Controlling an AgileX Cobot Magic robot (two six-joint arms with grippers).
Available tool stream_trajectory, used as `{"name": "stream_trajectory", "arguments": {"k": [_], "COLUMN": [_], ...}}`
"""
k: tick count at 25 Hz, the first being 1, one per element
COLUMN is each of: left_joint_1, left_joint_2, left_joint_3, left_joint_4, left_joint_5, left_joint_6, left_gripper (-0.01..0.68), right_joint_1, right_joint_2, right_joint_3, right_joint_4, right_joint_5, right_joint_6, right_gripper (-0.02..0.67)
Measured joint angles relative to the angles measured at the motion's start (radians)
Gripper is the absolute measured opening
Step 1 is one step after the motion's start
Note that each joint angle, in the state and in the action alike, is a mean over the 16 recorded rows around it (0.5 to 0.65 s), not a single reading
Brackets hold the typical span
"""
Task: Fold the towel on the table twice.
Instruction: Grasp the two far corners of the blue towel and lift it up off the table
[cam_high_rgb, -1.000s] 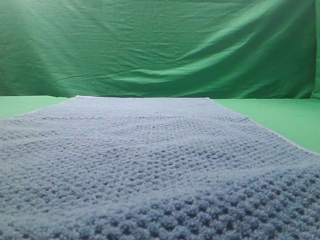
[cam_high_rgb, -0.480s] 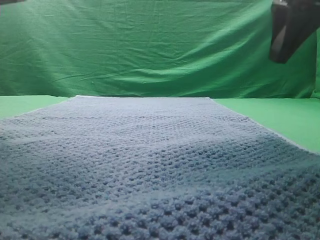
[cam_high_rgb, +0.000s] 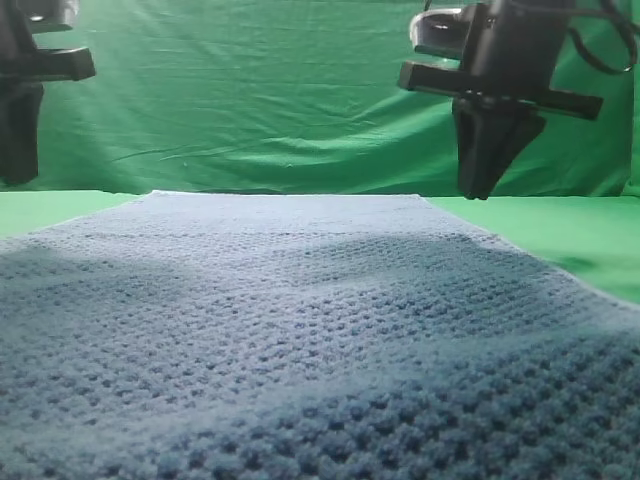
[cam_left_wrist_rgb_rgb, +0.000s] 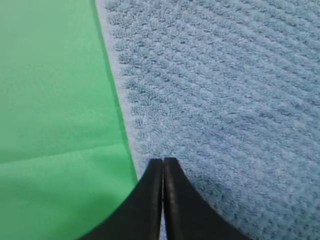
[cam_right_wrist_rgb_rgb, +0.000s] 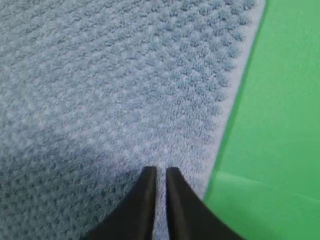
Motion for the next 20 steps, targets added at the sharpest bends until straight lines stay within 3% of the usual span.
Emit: {"name": "stream_trajectory", "arguments": {"k": [12,16,20], "left_joint_1": [0.000,0.000,0.000], "left_joint_2": [0.075,0.108,0.138], "left_joint_3": [-0.012,-0.014,-0.016], "left_joint_4": [0.045,0.047,0.047], "left_joint_5": [-0.061,-0.079,-0.096], "left_joint_6": [-0.061,-0.076,-0.079], "left_gripper": [0.529,0.624,0.636], "right_joint_1": [0.006,0.006,0.006], "right_joint_2": [0.100,0.117,0.133], "right_joint_3": [-0.070,-0.071,-0.073], "right_joint_4": [-0.018,-0.020,-0.023], "right_joint_5": [0.003,-0.009,-0.021], "right_joint_6": [-0.005,-0.006,-0.006], "right_gripper": [0.589,0.642,0.644]}}
